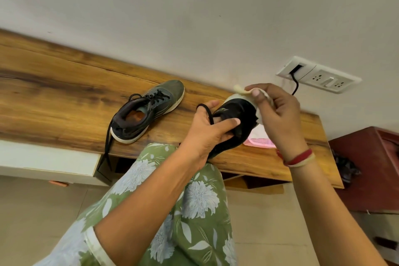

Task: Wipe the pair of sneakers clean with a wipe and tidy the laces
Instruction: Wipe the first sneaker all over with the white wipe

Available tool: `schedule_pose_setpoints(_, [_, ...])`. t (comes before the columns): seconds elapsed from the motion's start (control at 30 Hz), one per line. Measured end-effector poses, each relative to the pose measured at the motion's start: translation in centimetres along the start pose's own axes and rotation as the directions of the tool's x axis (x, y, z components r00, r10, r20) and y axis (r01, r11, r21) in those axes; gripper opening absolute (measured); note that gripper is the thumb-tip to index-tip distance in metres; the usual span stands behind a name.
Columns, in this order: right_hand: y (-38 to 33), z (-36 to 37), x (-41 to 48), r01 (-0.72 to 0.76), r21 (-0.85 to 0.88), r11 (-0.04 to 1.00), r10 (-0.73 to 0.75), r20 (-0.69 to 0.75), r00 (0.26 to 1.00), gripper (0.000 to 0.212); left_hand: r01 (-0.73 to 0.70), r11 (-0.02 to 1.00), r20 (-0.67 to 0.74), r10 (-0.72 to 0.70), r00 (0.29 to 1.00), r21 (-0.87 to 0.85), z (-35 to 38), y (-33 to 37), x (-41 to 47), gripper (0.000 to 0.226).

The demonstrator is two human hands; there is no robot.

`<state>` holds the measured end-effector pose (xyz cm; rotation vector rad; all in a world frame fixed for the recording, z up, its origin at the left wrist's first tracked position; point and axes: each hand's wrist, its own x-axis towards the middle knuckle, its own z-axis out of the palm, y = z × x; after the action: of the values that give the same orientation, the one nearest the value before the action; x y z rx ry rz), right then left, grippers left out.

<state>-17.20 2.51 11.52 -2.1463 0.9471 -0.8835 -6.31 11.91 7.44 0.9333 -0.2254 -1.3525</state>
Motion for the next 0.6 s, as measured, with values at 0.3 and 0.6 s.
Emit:
schedule_pose_setpoints(0.3, [1.0,1.3,-1.6,0.274,-0.451,0.849,-0.194,0.218,0.957,0.021,-0.053,0.999,0.041,0.053,0.998,0.007,0.8,-2.7,0.3,0.102])
schedule_pose_setpoints(0.6, [1.7,-1.4,-1.8,-0.01,0.146,0.989,-0.047,0.382,0.923,0.02,-0.073,0.989,0.11,0.059,0.992,0.127,0.0,-3.3,0.2,0.11])
